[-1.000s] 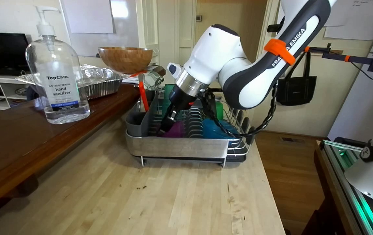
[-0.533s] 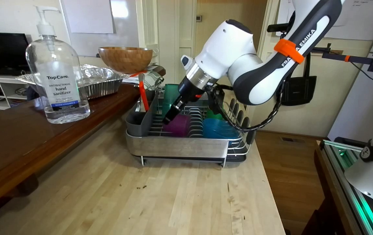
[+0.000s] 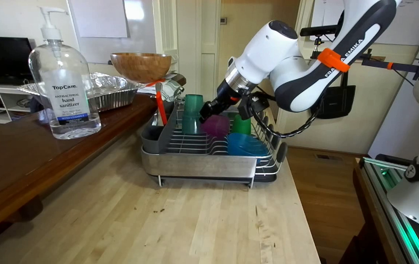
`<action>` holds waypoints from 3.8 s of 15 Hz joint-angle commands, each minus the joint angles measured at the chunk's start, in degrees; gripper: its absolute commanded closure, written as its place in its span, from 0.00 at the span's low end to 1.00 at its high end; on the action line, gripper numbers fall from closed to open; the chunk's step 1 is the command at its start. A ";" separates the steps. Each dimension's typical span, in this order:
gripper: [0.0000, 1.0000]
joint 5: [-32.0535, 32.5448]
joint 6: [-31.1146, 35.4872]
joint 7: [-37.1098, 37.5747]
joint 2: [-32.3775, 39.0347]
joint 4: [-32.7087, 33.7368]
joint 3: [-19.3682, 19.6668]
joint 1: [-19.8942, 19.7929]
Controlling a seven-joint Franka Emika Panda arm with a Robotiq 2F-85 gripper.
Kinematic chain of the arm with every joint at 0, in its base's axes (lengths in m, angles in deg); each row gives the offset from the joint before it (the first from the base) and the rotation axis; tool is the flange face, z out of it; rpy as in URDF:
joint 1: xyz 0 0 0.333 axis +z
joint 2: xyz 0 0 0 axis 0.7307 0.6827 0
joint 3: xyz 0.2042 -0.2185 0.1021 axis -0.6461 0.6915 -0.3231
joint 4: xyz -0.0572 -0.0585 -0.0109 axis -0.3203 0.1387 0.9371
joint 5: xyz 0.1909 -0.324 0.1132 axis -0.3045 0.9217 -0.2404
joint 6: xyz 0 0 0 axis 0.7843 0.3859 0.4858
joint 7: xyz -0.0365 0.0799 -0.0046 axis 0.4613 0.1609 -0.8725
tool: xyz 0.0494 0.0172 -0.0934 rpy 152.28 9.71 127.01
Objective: Put the pink cup in an upside down position
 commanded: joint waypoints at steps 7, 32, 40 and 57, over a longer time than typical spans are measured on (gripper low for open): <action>0.62 -15.25 -1.53 2.69 14.99 -7.15 27.74 36.28; 0.62 -17.85 -42.74 0.10 25.92 16.16 22.09 29.21; 0.37 -18.30 -39.94 0.66 27.93 16.30 22.47 29.50; 0.62 -3.36 -75.78 15.89 30.11 32.14 15.70 32.81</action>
